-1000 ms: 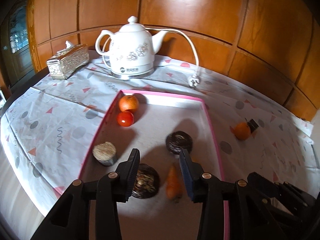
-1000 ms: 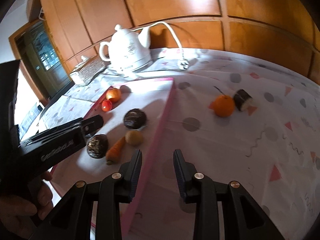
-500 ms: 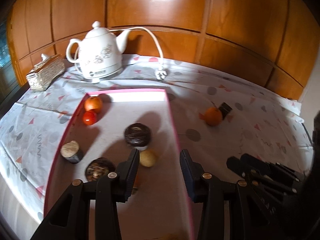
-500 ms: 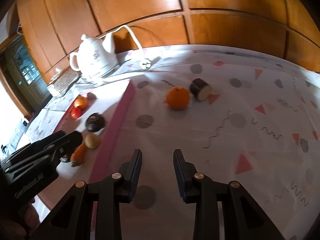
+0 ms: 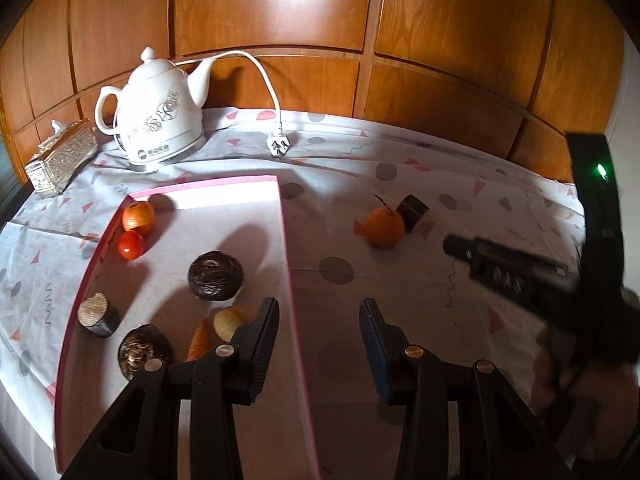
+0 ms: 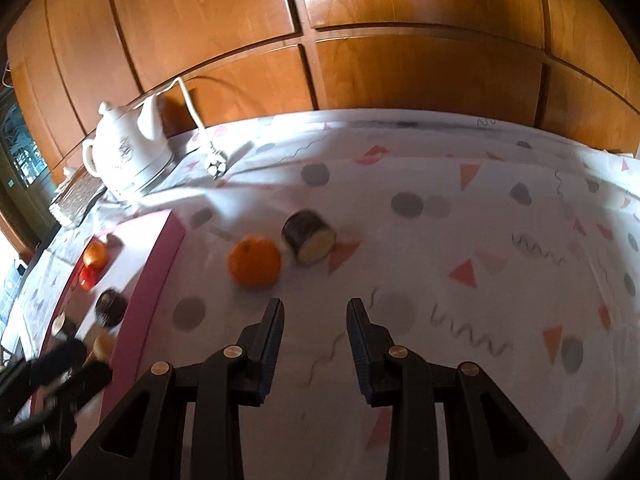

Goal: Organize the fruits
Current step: 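Move the right tool to the dark cylindrical slice and close on it, then grasp the stemmed mandarin with the left tool while the right tool holds the slice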

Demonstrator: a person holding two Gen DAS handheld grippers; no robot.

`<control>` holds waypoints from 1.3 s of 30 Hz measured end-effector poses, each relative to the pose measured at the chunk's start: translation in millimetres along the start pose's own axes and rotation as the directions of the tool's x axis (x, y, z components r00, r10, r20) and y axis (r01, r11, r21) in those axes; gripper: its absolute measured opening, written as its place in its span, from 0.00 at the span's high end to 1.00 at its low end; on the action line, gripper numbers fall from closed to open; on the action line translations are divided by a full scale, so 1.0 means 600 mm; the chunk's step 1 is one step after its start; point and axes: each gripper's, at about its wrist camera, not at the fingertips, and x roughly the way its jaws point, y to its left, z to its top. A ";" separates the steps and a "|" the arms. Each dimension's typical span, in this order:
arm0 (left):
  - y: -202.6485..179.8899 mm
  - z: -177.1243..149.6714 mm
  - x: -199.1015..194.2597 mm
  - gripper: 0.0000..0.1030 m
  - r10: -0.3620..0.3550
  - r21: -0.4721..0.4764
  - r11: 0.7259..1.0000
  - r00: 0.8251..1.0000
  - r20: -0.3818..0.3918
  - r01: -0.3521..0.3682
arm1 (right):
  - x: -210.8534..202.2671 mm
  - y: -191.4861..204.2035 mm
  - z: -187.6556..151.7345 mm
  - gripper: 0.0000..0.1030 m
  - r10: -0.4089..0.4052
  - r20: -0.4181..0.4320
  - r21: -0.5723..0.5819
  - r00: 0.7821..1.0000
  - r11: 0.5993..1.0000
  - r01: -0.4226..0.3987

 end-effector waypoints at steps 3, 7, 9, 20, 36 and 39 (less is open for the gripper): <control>-0.004 0.003 0.007 0.59 -0.005 0.000 1.000 1.000 -0.003 0.005 | 0.014 -0.002 0.021 0.68 -0.004 0.008 -0.012 1.000 1.000 0.004; -0.009 0.012 0.017 0.59 -0.014 -0.003 1.000 1.000 -0.006 0.014 | 0.030 0.001 0.041 0.68 -0.009 0.014 -0.039 1.000 0.999 0.009; -0.010 0.017 0.022 0.59 -0.019 -0.010 1.000 1.000 -0.007 0.018 | 0.039 0.002 0.047 0.68 -0.002 0.007 -0.055 1.000 0.999 0.002; -0.007 0.029 0.042 0.59 -0.030 -0.041 0.999 0.999 -0.024 0.029 | 0.096 0.023 0.071 0.67 0.011 -0.033 -0.172 0.999 0.985 -0.017; -0.029 0.049 0.058 0.59 -0.057 -0.050 0.997 0.997 -0.047 0.055 | 0.086 -0.003 0.064 0.64 0.028 -0.013 -0.102 1.000 0.994 -0.029; -0.038 0.054 0.069 0.59 -0.069 -0.058 0.996 0.995 -0.070 0.065 | 0.072 -0.017 0.058 0.64 -0.013 -0.002 -0.086 1.000 0.996 0.013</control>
